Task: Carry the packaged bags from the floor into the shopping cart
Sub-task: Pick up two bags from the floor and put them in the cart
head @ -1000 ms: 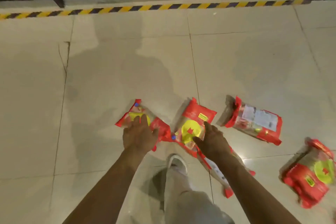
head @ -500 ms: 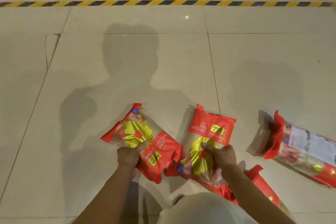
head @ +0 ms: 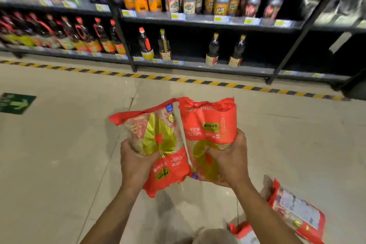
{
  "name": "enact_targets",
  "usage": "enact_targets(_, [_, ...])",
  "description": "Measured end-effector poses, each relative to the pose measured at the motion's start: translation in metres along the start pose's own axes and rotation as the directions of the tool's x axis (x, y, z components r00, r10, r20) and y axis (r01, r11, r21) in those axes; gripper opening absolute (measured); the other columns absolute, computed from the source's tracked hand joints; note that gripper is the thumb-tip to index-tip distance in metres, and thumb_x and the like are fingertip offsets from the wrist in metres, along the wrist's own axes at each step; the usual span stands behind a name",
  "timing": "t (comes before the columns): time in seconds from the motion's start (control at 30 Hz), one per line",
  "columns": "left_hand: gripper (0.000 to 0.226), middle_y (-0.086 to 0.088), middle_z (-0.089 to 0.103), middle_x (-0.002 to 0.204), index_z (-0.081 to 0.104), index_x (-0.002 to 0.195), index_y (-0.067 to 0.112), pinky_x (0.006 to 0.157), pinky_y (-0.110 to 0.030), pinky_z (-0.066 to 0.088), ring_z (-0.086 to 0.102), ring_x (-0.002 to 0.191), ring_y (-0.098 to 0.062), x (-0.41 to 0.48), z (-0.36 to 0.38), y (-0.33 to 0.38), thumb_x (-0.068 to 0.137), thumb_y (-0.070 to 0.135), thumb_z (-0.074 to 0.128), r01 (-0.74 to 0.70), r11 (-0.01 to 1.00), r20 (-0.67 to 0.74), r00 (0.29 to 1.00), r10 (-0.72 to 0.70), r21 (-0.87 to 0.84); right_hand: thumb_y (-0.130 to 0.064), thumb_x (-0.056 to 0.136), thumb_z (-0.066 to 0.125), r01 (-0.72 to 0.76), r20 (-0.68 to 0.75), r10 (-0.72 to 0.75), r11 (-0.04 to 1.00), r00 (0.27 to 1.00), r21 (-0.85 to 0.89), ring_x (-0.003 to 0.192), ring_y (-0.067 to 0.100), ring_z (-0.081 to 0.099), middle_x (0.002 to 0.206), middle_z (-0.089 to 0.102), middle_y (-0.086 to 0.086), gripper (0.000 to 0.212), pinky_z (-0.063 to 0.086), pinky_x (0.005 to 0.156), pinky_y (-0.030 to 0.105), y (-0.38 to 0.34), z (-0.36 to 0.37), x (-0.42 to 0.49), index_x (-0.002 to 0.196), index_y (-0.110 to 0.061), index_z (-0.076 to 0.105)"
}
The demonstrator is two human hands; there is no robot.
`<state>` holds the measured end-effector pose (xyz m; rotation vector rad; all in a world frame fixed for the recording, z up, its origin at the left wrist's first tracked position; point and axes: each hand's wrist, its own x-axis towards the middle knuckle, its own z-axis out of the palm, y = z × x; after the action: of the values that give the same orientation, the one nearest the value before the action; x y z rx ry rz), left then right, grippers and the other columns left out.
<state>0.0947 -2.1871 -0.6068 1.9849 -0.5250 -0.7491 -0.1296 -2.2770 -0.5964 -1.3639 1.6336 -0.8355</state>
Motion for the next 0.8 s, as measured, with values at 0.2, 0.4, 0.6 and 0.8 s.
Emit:
enact_targets(0.2, [0.083,0.001,0.063,0.114,0.047,0.118,0.029,0.08,-0.039,0.056,0.065,0.101,-0.019,-0.08,-0.175,0.211,0.053,0.029,0.099,-0.136,0.99,-0.119,0.984,0.132,-0.026,-0.038,0.055,0.093,0.146,0.036,-0.15,0.984,0.988,0.106,0.111,0.022,0.061,0.122,0.056,-0.001,0.087,0.056,0.093,0.051,-0.246,-0.065,-0.09,0.125,-0.038,0.042])
enact_targets(0.4, [0.081,0.0,0.061,0.114,0.046,0.109,0.035,0.088,-0.047,0.056,0.063,0.103,-0.02,-0.162,-0.344,0.328,0.043,0.046,0.092,-0.278,0.959,-0.308,0.918,0.251,-0.048,-0.044,0.048,0.086,0.35,0.072,-0.365,0.922,0.928,0.168,0.112,0.024,0.06,0.117,0.057,-0.002,0.085,0.054,0.094,0.049,-0.434,-0.082,-0.193,0.123,-0.031,0.049])
enact_targets(0.6, [0.082,0.001,0.06,0.113,0.046,0.113,0.028,0.086,-0.048,0.056,0.064,0.099,-0.018,-0.243,-0.493,0.345,0.043,0.042,0.088,-0.317,0.948,-0.546,0.8,0.248,-0.034,-0.026,0.058,0.094,0.472,0.224,-0.537,0.833,0.813,0.288,0.116,0.022,0.056,0.122,0.051,-0.002,0.092,0.051,0.098,0.046,-0.536,-0.046,-0.305,0.136,-0.021,0.045])
enact_targets(0.8, [0.087,-0.001,0.06,0.113,0.048,0.112,0.027,0.09,-0.051,0.053,0.062,0.104,-0.022,-0.334,-0.619,0.302,0.037,0.053,0.084,-0.241,0.971,-0.801,0.58,0.148,0.005,-0.028,0.053,0.095,0.495,0.415,-0.666,0.742,0.62,0.452,0.112,0.024,0.059,0.12,0.055,-0.001,0.09,0.052,0.096,0.046,-0.582,0.025,-0.429,0.129,-0.026,0.048])
